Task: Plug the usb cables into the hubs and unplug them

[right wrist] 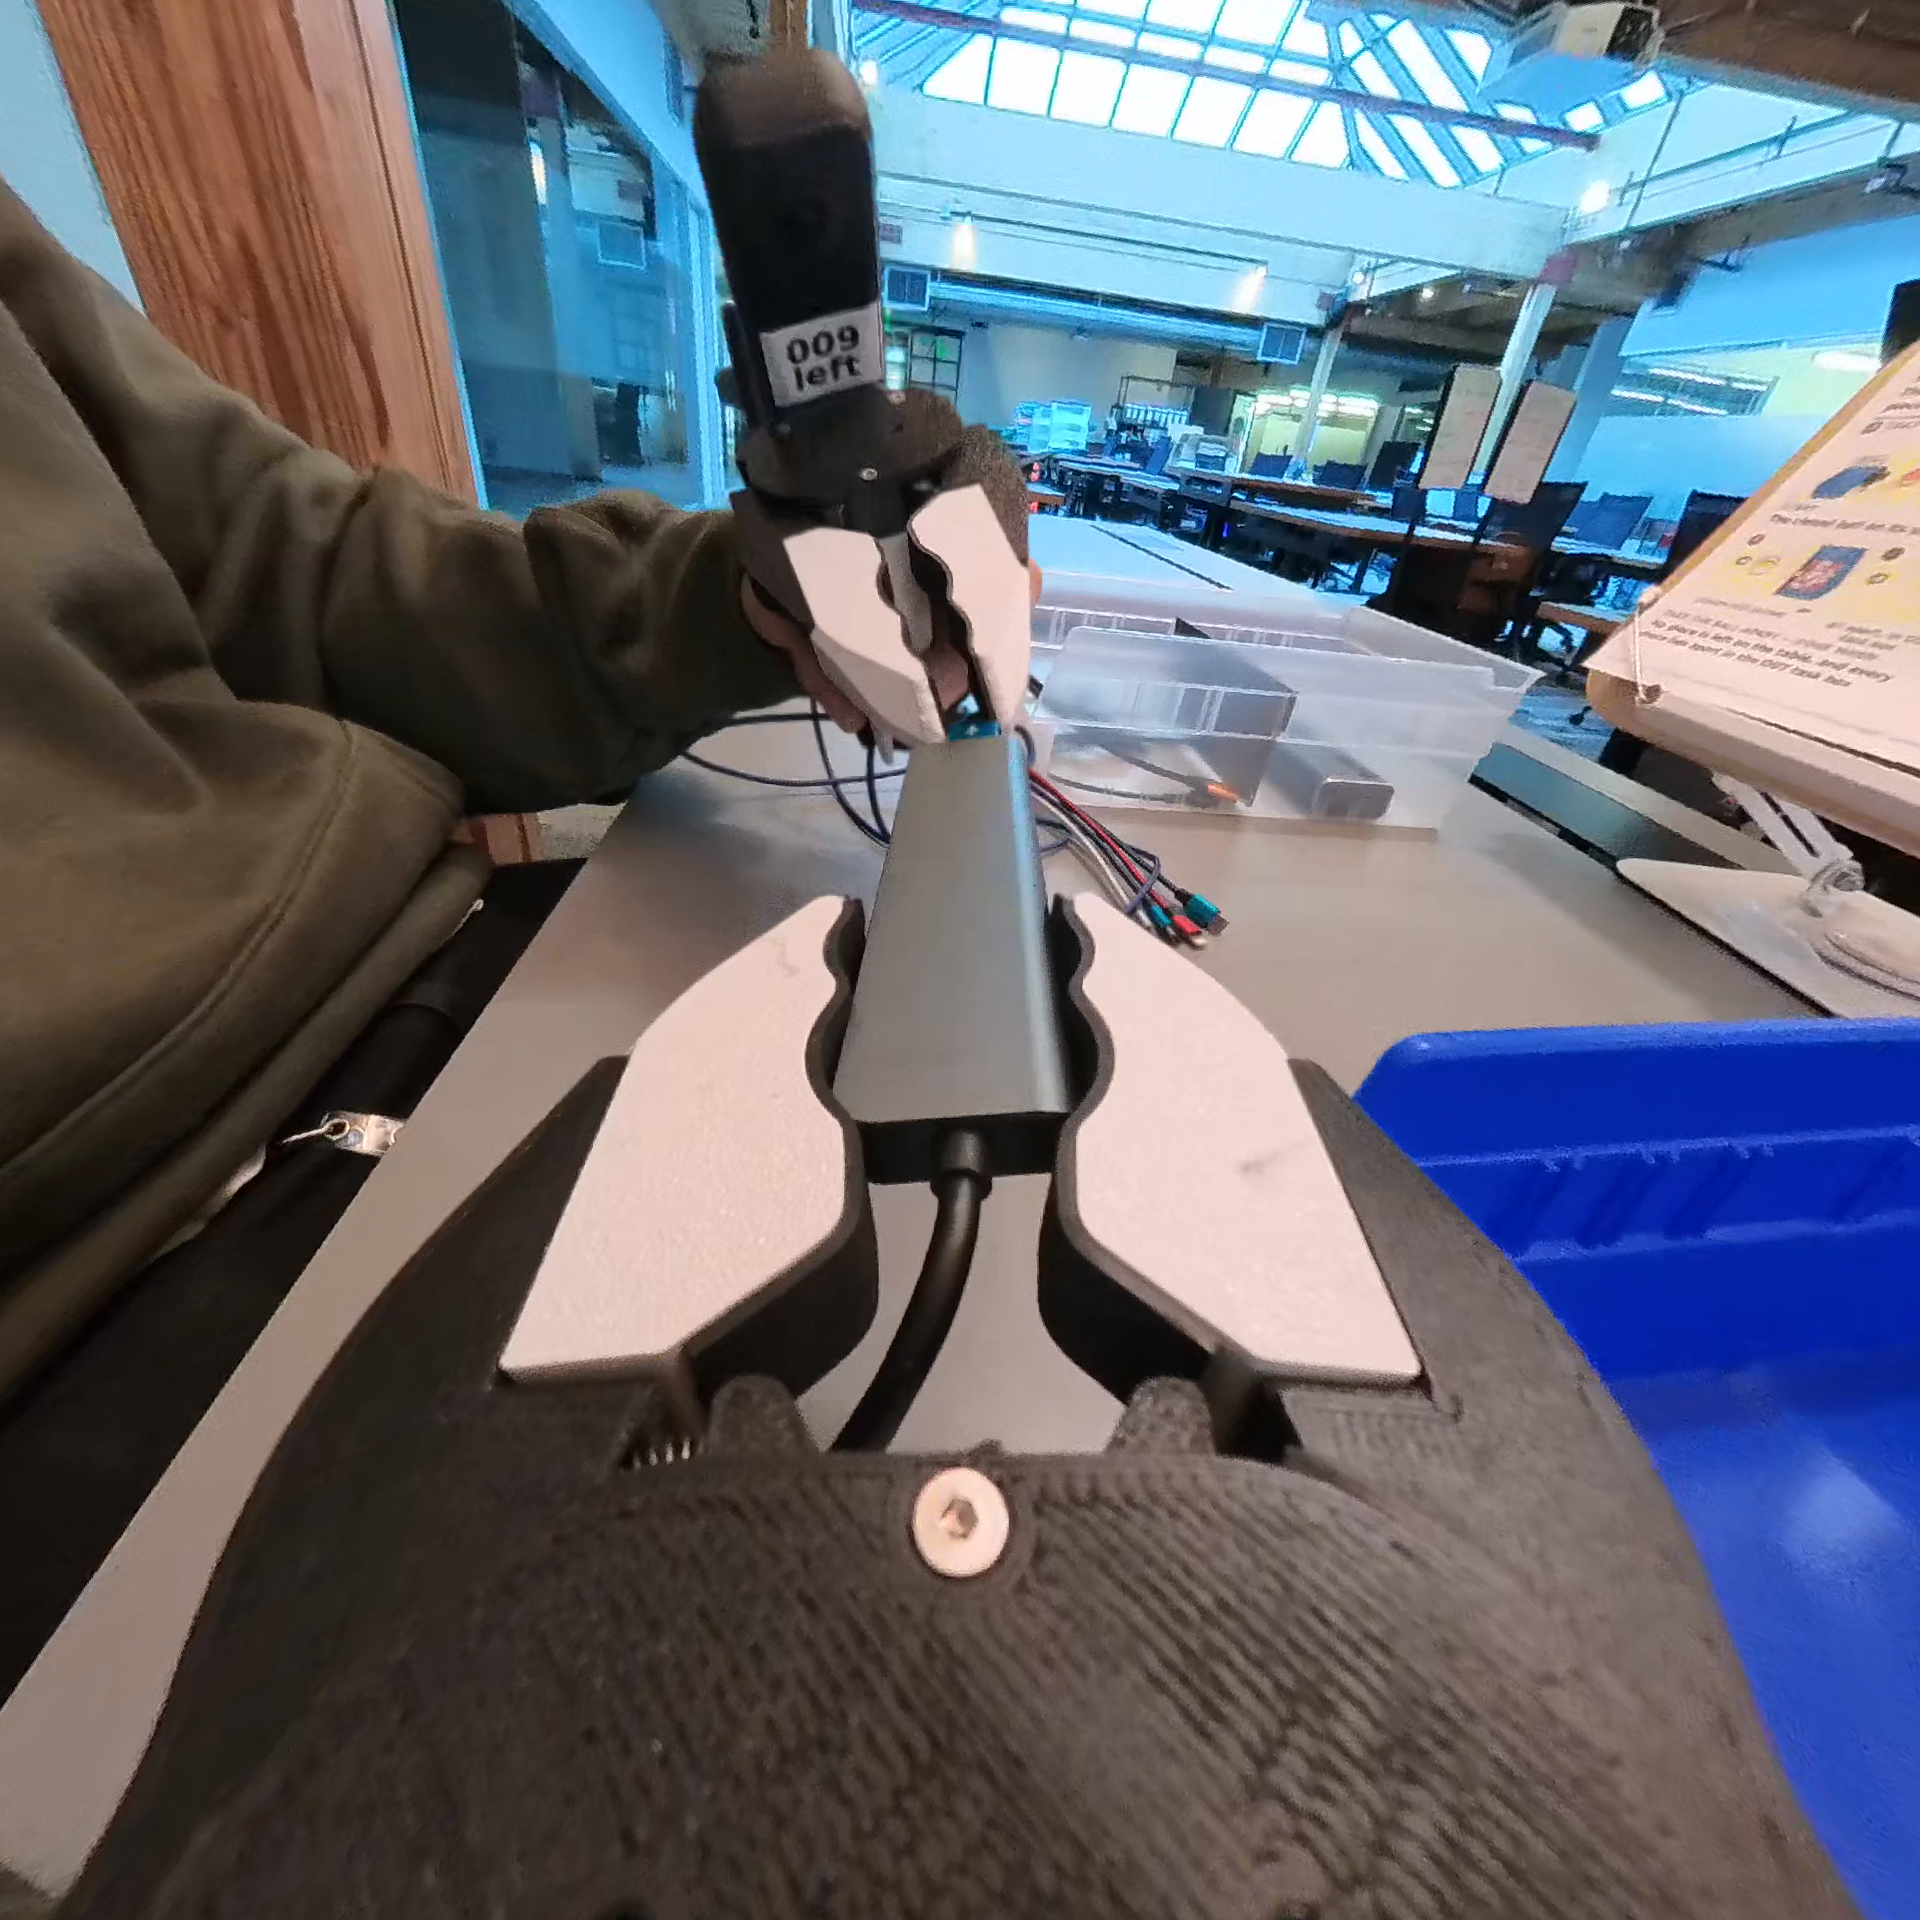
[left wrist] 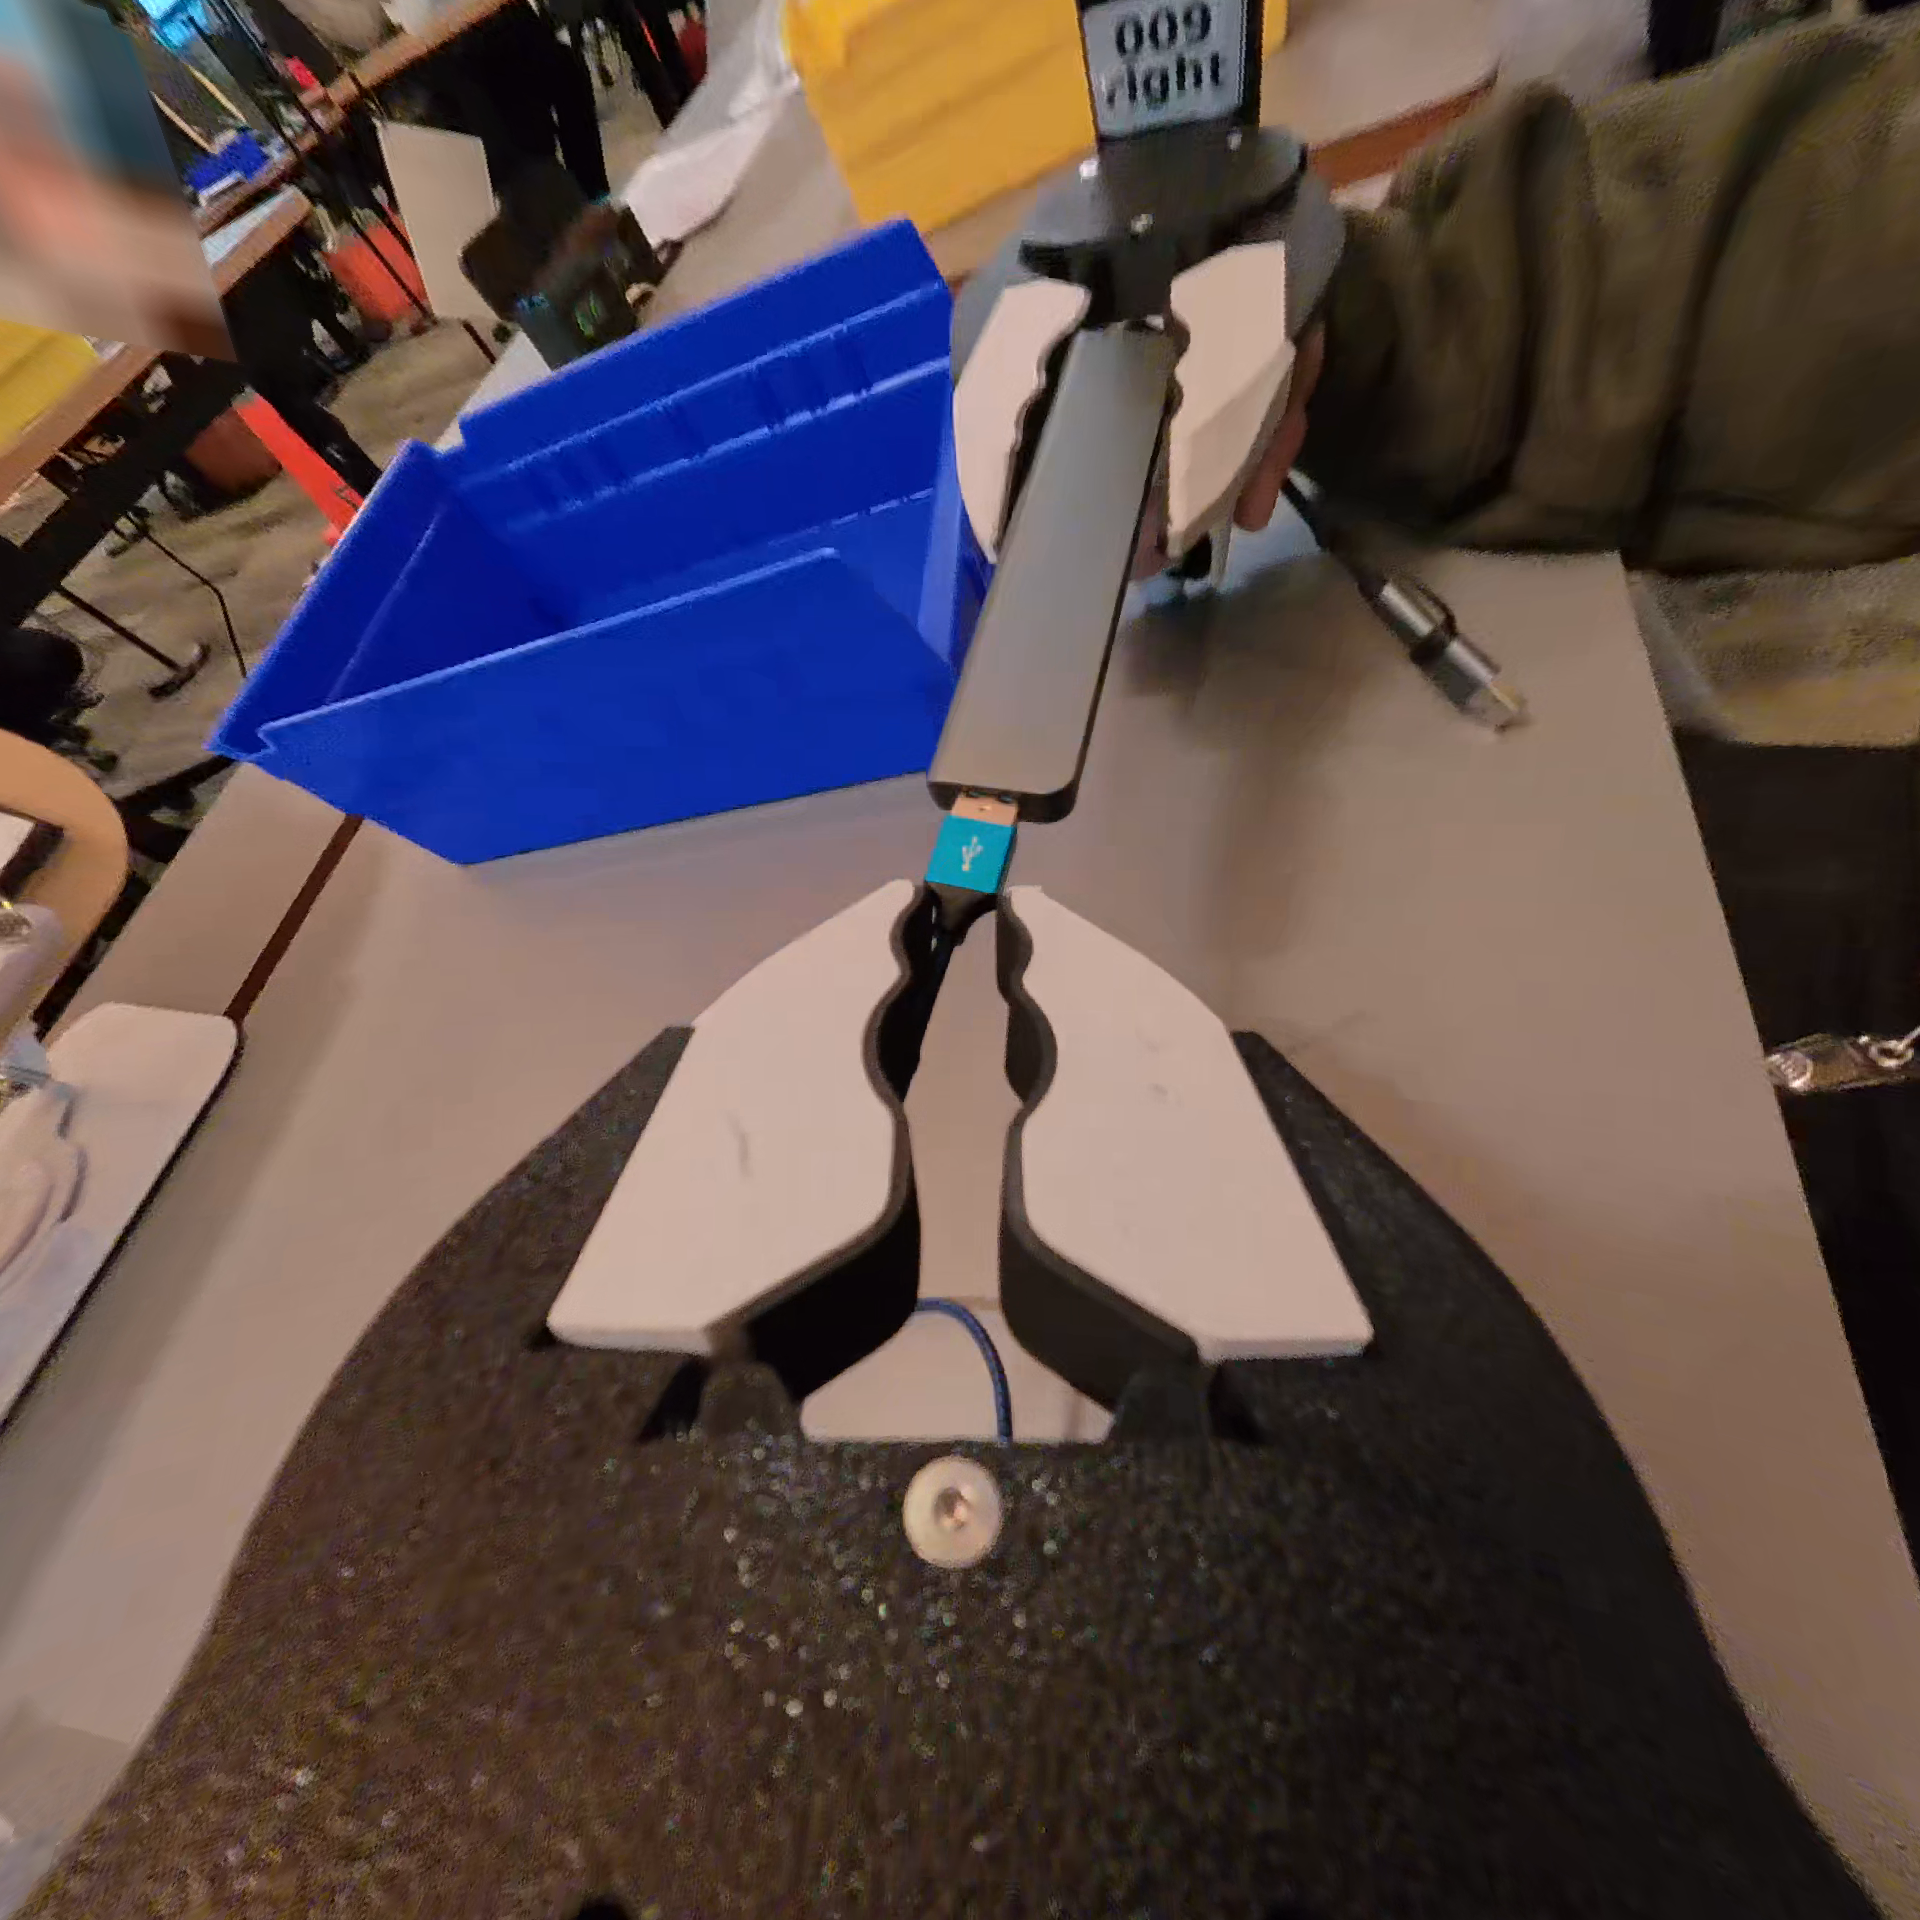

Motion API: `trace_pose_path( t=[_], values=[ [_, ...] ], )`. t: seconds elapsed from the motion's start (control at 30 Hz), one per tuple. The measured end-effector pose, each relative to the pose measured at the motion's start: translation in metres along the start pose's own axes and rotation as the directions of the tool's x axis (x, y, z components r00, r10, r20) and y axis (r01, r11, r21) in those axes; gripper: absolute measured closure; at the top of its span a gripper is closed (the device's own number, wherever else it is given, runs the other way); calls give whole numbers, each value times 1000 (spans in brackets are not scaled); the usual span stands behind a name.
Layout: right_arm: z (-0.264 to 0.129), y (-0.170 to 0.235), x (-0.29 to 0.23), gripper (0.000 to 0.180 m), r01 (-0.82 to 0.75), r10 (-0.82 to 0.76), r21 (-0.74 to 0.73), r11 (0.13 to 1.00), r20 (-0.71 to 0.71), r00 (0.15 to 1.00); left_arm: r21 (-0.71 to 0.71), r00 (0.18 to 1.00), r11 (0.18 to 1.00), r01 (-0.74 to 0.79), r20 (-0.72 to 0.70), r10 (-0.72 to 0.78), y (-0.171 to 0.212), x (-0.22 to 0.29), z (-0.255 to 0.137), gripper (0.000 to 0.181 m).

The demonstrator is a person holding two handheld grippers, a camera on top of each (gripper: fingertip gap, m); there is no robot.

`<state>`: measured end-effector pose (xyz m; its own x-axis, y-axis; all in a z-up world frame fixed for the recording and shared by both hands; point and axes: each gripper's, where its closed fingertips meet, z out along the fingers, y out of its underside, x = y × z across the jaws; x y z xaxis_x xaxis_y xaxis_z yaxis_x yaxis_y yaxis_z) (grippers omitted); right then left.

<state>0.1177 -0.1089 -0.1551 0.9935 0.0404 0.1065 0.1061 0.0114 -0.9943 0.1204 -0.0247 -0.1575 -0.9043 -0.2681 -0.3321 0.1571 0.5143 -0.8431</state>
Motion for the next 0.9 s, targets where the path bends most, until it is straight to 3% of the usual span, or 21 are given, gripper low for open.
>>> trace_pose_path(
  t=[0.1, 0.17, 0.27, 0.37, 0.5, 0.63, 0.8, 0.9],
  values=[
    [3, -5, 1, 144, -18, 18, 42, 999, 5, 1000, 126, 996, 988, 84, -10, -83, -8, -2, -7, 171],
    [5, -3, 3, 144, -10, 10, 27, 1000, -12, 1000, 102, 997, 992, 70, 13, -72, -2, -4, -6, 171],
    [4, -7, 3, 144, -22, 22, 60, 998, -8, 1000, 180, 993, 977, 117, 1, -119, -10, -5, -7, 171],
    [5, -5, 3, 144, -27, 27, 48, 998, -9, 1000, 132, 996, 987, 86, 15, -89, -4, -5, -5, 170],
    [3, -12, 1, 144, -21, 19, 110, 994, 16, 1000, 278, 980, 939, 200, -74, -187, -22, -3, -12, 170],
    [0, -15, -4, 144, -17, 10, 132, 991, 50, 999, 342, 974, 914, 219, -136, -182, -26, 6, -15, 169],
    [1, -14, -6, 144, -9, 1, 123, 992, 64, 998, 344, 980, 919, 192, -116, -161, -30, 10, -13, 160],
    [3, -15, -7, 144, -9, 0, 128, 992, 70, 998, 324, 990, 936, 136, -74, -119, -27, 10, -12, 167]
  ],
)
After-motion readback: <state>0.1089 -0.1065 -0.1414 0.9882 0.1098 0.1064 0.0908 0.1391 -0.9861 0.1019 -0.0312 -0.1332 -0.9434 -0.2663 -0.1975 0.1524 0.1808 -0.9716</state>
